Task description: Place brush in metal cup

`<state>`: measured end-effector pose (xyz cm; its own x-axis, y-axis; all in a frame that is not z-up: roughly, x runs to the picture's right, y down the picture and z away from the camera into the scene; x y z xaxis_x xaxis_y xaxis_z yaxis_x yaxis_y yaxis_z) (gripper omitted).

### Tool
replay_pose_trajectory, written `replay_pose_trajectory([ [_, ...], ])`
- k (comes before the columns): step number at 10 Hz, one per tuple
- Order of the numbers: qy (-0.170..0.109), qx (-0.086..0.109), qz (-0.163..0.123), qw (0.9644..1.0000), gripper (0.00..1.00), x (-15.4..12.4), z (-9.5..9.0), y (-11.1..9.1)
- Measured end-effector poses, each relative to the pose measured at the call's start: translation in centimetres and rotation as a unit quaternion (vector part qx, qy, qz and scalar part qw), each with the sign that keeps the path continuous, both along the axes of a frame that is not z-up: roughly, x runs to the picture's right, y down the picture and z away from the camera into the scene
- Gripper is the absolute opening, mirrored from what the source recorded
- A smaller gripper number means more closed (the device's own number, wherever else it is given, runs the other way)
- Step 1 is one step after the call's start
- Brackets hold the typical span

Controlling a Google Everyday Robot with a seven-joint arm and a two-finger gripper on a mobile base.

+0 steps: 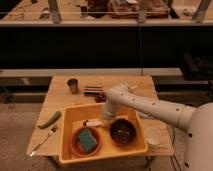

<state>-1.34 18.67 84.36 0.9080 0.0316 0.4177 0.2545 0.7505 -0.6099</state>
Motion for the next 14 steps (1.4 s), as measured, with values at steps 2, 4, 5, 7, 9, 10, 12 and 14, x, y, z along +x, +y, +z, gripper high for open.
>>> replay_pose_trajectory([
  [2,-0.004,-0.003,0.015,0.9999,0.22,-0.2,0.0,-0.3],
  [4,-0.01,0.007,0.03,0.9995,0.1,-0.5,-0.9,-1.6],
  [5,-0.013,0.018,0.037,0.9991,0.1,-0.5,-1.7,-2.8],
  [7,-0.017,0.041,0.046,0.998,0.1,-1.0,-4.1,-5.7],
  [9,-0.024,0.064,0.045,0.9967,0.1,-2.0,-6.2,-8.5],
  [10,-0.029,0.078,0.047,0.9954,0.1,-2.5,-7.2,-10.2],
  [12,-0.04,0.1,0.043,0.9932,0.1,-3.5,-8.2,-13.0],
  [14,-0.05,0.109,0.041,0.9919,0.1,-4.8,-7.9,-16.3],
])
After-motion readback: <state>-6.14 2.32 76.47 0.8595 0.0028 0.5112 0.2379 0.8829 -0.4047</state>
